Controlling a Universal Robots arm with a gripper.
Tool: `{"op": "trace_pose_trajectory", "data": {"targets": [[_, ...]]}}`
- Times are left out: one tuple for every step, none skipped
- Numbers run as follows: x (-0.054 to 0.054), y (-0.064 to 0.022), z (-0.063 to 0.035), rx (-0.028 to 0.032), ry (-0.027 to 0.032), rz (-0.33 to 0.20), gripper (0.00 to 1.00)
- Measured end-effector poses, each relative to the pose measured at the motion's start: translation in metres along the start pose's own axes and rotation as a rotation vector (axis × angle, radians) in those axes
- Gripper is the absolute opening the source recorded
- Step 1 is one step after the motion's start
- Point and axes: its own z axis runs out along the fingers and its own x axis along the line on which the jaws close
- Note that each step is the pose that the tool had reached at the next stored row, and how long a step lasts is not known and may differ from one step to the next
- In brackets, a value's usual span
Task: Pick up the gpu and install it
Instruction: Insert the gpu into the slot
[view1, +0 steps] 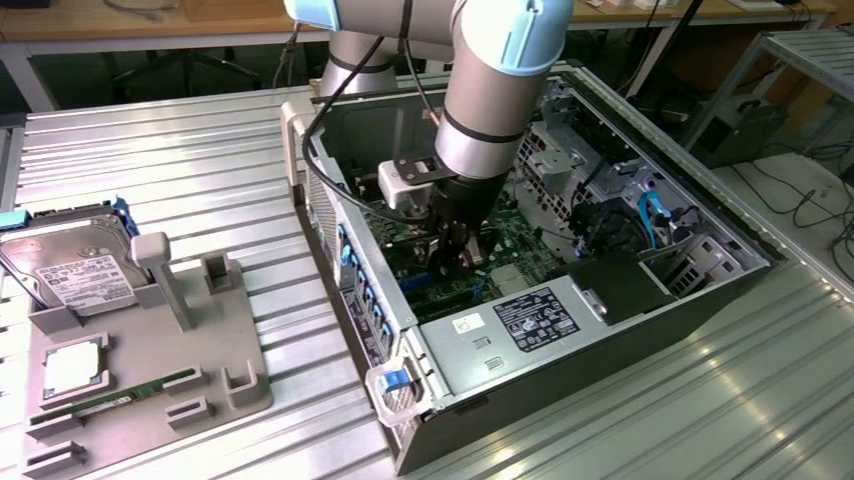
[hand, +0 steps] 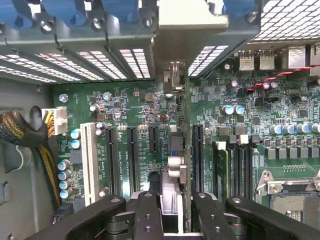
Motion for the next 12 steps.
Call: {"op": "trace_pose_trajectory", "data": {"targets": [[0.0000,0.0000,0.0000,0.0000,0.0000,0.003,0.29],[0.0000,0.0000,0.0000,-0.0001,-0.0001,0.009,0.29],[0.0000,0.0000,0.0000,-0.0002,-0.0002,0.016,0.29],[0.0000,-0.0001,0.0000,-0.0003,-0.0005,0.023,0.29],[0.0002,-0.0001,0.0001,-0.0003,-0.0007,0.027,0.29],[0.0010,-0.0002,0.0001,-0.0002,-0.0007,0.027,0.29],[0.0024,-0.0003,0.0001,-0.0003,-0.0007,0.027,0.29],[0.0040,-0.0002,0.0001,-0.0003,-0.0006,0.028,0.29],[0.0053,-0.0003,0.0001,-0.0003,-0.0005,0.028,0.29],[0.0058,-0.0003,0.0001,-0.0003,-0.0005,0.028,0.29],[0.0057,-0.0003,0.0002,-0.0003,-0.0007,0.029,0.29],[0.0057,-0.0003,0.0002,-0.0003,-0.0006,0.031,0.29]]}}
